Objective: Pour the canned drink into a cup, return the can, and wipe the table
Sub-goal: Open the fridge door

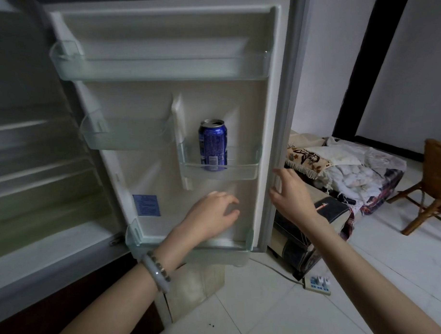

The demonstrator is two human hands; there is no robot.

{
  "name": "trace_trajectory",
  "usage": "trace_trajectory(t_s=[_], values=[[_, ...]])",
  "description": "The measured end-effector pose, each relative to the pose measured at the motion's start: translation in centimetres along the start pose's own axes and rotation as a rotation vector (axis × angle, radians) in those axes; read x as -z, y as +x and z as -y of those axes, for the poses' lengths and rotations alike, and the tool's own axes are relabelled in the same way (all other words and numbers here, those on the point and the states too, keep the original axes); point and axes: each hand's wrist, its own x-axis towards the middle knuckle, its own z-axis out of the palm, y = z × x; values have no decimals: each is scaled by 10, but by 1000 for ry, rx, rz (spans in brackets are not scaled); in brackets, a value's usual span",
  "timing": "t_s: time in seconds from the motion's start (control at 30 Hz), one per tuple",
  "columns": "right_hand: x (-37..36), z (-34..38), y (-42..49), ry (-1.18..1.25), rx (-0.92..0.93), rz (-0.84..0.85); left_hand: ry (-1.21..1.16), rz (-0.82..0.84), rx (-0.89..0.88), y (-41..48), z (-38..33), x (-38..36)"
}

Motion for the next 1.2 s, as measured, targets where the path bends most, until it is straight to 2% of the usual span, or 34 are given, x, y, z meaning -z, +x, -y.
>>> trace_trajectory(t_s=[0.13,0.27,0.47,0.7,0.83,1.0,1.2], values=[[32,57,12,141,131,-131,-202,-189,57,-14,15,58],[30,94,43,213,105,-5,-283,-357,148,-1,35,95],[9,112,81,195,-5,188,-357,-224,307,54,47,101],[-5,101,99,216,-152,299,-351,-212,400,89,34,89],[-11,93,103,227,-135,351,-370,-186,436,96,37,82],[-8,95,105,298,-131,362,-399,-231,459,96,36,81],[-1,102,104,412,-94,260,-354,-310,400,90,33,90]])
